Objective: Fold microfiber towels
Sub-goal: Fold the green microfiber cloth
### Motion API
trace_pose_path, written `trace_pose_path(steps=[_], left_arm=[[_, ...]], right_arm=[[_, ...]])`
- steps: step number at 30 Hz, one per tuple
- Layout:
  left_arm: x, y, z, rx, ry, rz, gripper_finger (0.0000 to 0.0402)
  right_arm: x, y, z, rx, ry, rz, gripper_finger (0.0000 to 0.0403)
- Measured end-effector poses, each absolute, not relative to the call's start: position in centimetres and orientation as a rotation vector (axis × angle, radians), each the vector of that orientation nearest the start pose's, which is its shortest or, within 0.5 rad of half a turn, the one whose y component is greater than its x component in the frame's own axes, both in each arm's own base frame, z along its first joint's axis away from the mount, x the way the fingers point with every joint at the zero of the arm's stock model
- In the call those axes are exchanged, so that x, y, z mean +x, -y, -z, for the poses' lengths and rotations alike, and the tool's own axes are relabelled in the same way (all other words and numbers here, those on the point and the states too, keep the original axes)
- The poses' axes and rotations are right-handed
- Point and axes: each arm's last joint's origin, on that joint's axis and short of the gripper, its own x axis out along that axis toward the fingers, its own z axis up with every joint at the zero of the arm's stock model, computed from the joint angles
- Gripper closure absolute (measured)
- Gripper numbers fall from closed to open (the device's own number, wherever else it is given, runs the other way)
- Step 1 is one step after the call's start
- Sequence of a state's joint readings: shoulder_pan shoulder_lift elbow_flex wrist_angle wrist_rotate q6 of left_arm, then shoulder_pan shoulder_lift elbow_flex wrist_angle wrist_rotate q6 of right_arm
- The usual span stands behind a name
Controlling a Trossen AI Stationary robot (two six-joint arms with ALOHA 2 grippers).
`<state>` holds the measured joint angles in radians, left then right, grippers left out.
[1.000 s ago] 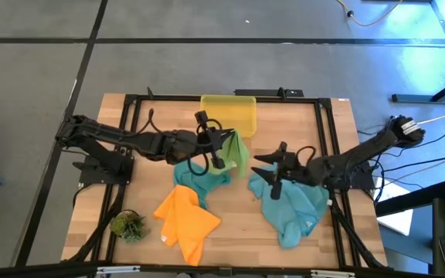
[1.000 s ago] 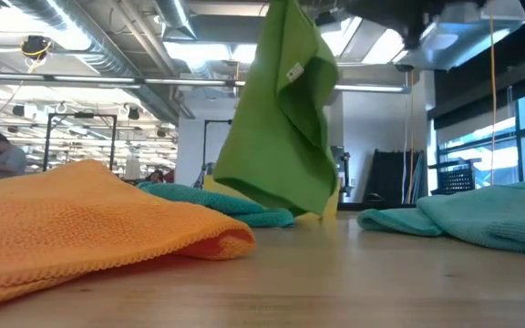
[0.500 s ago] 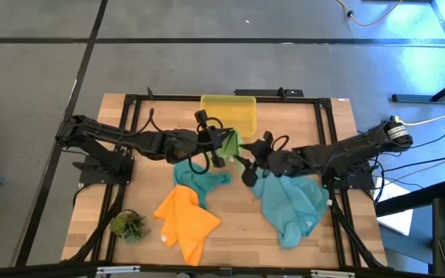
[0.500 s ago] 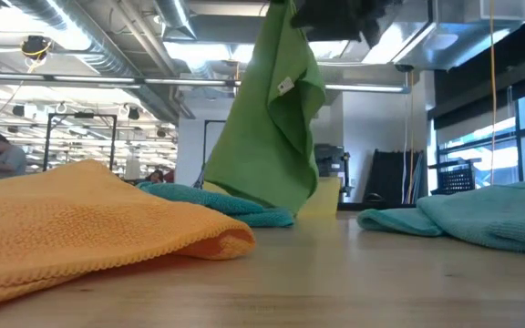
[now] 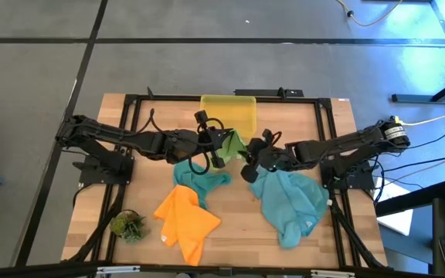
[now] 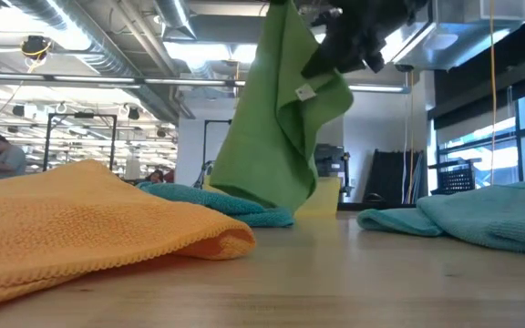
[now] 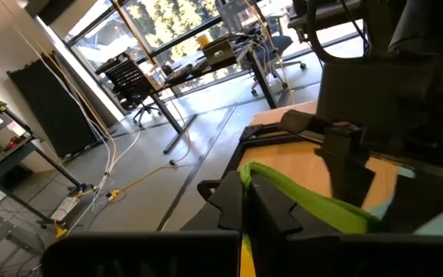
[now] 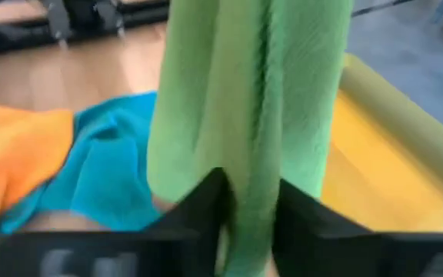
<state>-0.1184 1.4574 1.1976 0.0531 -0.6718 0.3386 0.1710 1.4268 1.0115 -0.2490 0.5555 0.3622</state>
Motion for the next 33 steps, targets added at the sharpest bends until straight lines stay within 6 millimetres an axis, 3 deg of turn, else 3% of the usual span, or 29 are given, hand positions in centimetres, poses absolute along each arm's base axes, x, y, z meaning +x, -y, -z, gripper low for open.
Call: trace_pose_path(steps=[3,6,16,25,33], left_arm=[[33.0,2.1,-34.2,0.412,-0.293,-0.513,0.0401],[32.9,2.2,-33.7,0.432,-0.337,-0.501,0.0401],[32.9,1.4,-33.3,0.445,-0.382,-0.462,0.0401],[33.1,-0.7,-34.3,0.478,-0.327,-0.592,0.0401],[30.7,0.0,-36.8,0.500,-0.279,-0.644,0.0402]], right_arm=[[29.6,-3.7,-26.4,0.072,-0.598,0.437,0.0388],[28.4,-3.6,-27.1,0.040,-0.640,0.435,0.0394],[23.7,-2.3,-33.7,-0.011,-0.537,0.458,0.0400],[23.2,-0.5,-37.4,-0.092,-0.564,0.435,0.0401],[23.0,1.1,-38.7,-0.038,-0.614,0.294,0.0402]])
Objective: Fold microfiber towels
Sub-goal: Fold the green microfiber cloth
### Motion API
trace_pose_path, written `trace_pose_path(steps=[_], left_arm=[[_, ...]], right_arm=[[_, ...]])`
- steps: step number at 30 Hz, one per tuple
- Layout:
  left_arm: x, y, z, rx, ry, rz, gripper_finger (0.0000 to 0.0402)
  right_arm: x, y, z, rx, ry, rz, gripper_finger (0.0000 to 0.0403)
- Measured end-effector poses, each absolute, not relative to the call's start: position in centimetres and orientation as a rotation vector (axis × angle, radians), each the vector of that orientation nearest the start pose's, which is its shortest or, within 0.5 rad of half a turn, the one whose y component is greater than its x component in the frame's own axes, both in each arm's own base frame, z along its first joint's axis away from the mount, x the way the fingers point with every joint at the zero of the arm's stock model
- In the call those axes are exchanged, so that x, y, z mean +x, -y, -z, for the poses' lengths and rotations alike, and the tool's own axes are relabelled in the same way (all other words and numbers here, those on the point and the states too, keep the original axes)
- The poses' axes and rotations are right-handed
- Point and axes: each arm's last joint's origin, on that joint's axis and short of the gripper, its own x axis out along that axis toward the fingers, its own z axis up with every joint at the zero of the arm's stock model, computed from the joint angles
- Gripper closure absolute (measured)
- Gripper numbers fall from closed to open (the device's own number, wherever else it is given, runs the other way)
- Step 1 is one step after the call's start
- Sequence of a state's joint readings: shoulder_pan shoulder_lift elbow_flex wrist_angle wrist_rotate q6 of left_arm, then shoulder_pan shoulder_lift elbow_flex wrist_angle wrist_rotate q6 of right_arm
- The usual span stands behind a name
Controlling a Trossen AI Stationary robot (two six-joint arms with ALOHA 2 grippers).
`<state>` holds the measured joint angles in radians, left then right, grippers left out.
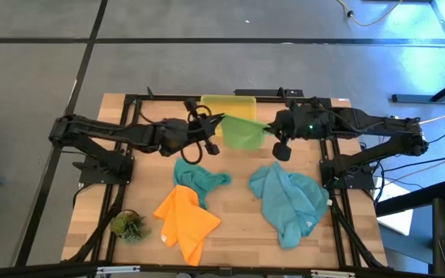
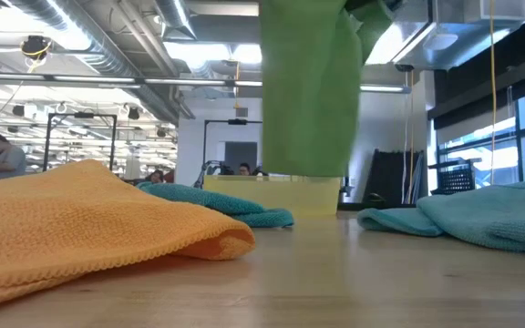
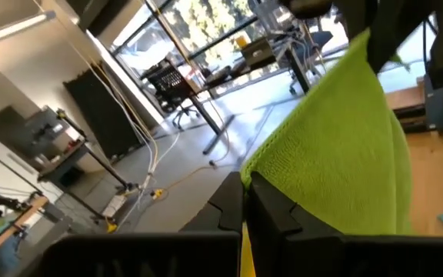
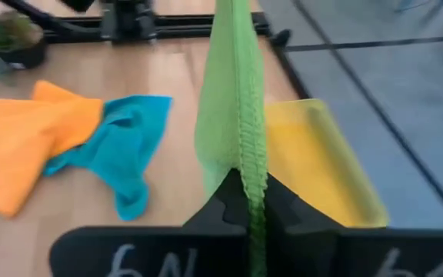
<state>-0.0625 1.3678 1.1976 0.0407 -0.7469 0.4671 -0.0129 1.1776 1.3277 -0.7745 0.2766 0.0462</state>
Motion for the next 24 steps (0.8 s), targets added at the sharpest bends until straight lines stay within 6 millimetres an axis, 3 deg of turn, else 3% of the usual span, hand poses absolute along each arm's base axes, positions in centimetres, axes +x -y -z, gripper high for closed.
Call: trace_pose_path(steps=[6,14,24], left_arm=[[29.7,1.2,-37.6,0.511,-0.271,-0.645,0.0402],[29.9,2.5,-34.5,0.493,-0.465,-0.657,0.0402],[29.6,2.8,-34.2,0.459,-0.481,-0.675,0.0402]], right_arm=[[24.5,1.3,-37.5,-0.041,-0.674,0.265,0.0402],[25.9,1.5,-36.2,-0.117,-0.738,0.263,0.0403],[25.9,2.3,-36.0,-0.126,-0.752,0.257,0.0403]])
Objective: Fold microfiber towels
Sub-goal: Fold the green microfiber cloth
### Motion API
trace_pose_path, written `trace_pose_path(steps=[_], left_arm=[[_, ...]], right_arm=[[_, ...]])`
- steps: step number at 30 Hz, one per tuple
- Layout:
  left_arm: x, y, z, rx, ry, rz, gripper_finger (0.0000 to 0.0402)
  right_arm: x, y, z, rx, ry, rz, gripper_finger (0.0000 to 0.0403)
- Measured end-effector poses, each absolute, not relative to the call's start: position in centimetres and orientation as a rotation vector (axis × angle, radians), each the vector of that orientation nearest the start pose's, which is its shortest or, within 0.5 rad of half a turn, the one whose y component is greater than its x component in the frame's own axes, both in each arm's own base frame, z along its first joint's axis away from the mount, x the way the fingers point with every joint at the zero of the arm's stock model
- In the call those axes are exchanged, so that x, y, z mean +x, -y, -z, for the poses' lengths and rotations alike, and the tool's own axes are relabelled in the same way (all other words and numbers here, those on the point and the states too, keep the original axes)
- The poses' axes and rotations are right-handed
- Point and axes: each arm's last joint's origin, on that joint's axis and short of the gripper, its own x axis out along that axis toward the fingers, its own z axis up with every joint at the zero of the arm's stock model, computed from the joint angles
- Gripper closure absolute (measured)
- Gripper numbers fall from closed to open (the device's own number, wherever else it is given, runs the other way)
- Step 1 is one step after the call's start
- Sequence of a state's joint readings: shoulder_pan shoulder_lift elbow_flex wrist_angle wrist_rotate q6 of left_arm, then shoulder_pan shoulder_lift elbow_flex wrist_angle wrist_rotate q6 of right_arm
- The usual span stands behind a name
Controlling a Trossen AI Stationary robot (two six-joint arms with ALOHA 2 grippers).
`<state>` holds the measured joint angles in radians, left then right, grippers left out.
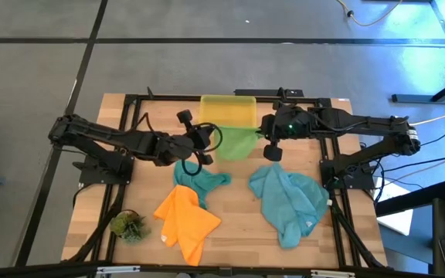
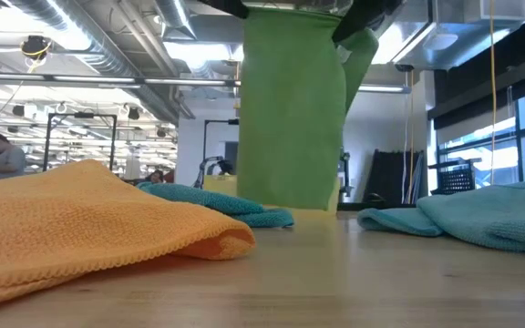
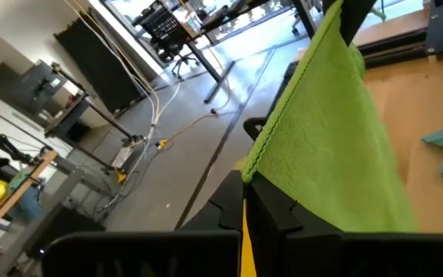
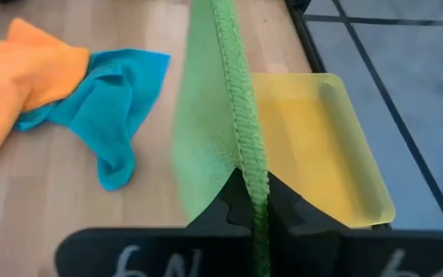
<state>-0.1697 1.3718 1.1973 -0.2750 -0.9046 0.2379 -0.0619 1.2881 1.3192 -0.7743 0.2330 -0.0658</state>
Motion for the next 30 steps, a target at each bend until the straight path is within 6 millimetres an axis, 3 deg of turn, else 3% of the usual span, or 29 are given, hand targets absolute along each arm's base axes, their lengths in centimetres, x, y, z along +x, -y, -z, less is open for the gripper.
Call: trace_pose_path(steps=[4,8,12,17,22,26,30], left_arm=[[29.8,4.6,-33.1,0.412,-0.499,-0.630,0.0401],[29.7,8.0,-31.4,0.414,-0.523,-0.583,0.0401],[29.8,12.3,-28.9,0.421,-0.543,-0.496,0.0401],[29.8,17.7,-24.0,0.439,-0.603,-0.375,0.0401],[29.2,21.9,-19.4,0.391,-0.666,-0.264,0.0401],[28.9,23.8,-17.1,0.345,-0.665,-0.243,0.0401],[29.6,24.1,-15.7,0.300,-0.699,-0.192,0.0401]], right_arm=[[25.9,0.5,-35.8,-0.150,-0.761,0.235,0.0403],[25.9,-2.5,-35.0,-0.161,-0.755,0.184,0.0403],[25.7,-6.0,-31.6,-0.143,-0.832,0.139,0.0403],[24.5,-10.5,-25.8,-0.053,-0.923,0.076,0.0403],[23.4,-15.1,-22.5,0.106,-0.880,-0.049,0.0403],[23.6,-17.6,-21.0,0.173,-0.846,-0.130,0.0403],[24.4,-19.0,-19.3,0.168,-0.902,-0.160,0.0403]])
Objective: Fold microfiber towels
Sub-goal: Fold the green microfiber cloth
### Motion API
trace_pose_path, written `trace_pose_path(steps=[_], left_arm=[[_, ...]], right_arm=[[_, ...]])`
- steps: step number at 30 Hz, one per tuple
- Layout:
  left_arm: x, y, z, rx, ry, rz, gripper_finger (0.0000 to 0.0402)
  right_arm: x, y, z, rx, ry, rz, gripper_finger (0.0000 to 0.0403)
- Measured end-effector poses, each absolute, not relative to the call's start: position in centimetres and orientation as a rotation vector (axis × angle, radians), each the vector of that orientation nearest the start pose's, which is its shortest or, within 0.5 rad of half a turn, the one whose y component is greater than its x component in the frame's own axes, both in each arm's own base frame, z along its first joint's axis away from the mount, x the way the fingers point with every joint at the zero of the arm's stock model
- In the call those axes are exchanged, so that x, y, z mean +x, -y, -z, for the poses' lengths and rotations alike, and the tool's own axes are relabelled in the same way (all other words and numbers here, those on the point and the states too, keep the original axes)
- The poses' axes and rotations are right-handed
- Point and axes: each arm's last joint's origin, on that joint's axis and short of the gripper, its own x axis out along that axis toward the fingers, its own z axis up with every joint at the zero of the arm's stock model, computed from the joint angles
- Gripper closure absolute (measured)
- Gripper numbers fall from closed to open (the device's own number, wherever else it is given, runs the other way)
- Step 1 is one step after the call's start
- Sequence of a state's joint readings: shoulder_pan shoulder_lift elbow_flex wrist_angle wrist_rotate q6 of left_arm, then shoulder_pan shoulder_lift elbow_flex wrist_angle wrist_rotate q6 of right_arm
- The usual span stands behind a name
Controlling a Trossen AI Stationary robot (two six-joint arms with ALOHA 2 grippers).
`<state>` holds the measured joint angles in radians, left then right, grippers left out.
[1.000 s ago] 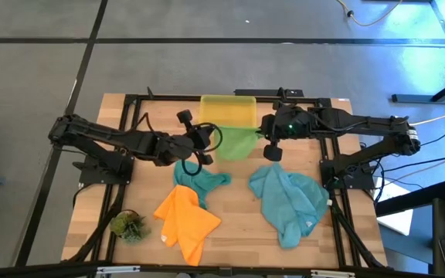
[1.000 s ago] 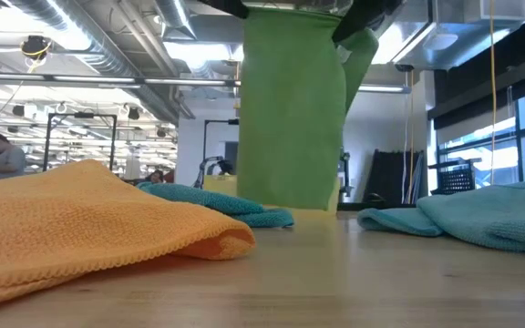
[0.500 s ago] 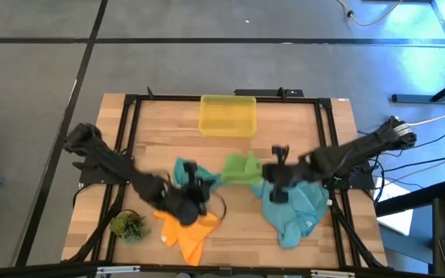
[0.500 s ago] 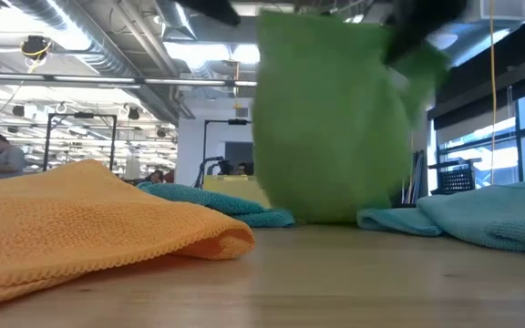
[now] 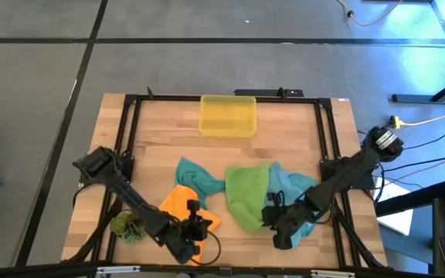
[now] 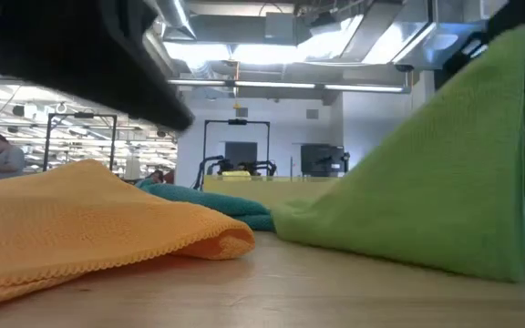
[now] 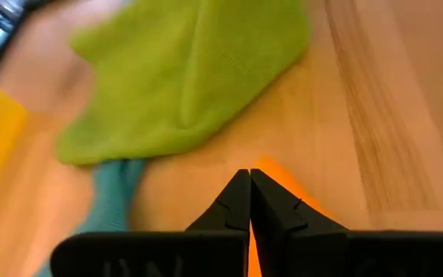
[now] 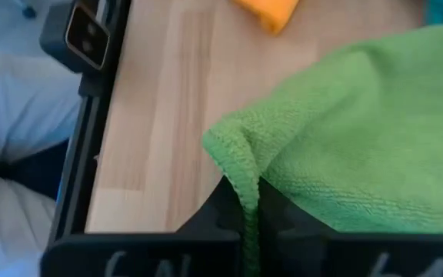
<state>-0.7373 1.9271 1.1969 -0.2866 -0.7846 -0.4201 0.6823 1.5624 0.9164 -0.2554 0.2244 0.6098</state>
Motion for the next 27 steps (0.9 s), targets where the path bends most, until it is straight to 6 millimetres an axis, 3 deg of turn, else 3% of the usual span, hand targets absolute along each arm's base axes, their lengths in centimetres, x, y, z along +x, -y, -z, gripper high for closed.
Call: trace_pose_path(steps=[5,9,12,15,18,22,27], left_arm=[[31.1,23.0,-14.4,0.212,-0.776,-0.151,0.0401],[31.8,21.8,-12.7,0.154,-0.912,-0.097,0.0401],[31.2,20.9,-11.8,0.186,-1.035,-0.155,0.0401],[29.3,19.5,-11.5,0.262,-1.173,-0.315,0.0401],[27.2,18.5,-12.5,0.319,-1.243,-0.463,0.0401],[25.2,17.5,-15.7,0.308,-1.219,-0.617,0.0401],[24.8,17.8,-19.1,0.295,-0.913,-0.639,0.0401]], right_arm=[[25.3,-19.6,-17.5,0.164,-0.977,-0.191,0.0401],[25.8,-19.4,-17.4,0.173,-0.983,-0.198,0.0400],[25.8,-19.4,-17.4,0.154,-0.981,-0.207,0.0401],[25.8,-19.4,-17.4,0.152,-0.984,-0.210,0.0400],[25.8,-19.4,-17.4,0.153,-0.986,-0.213,0.0400],[25.8,-19.4,-17.4,0.155,-0.984,-0.214,0.0399],[25.9,-19.3,-17.5,0.161,-0.978,-0.211,0.0399]])
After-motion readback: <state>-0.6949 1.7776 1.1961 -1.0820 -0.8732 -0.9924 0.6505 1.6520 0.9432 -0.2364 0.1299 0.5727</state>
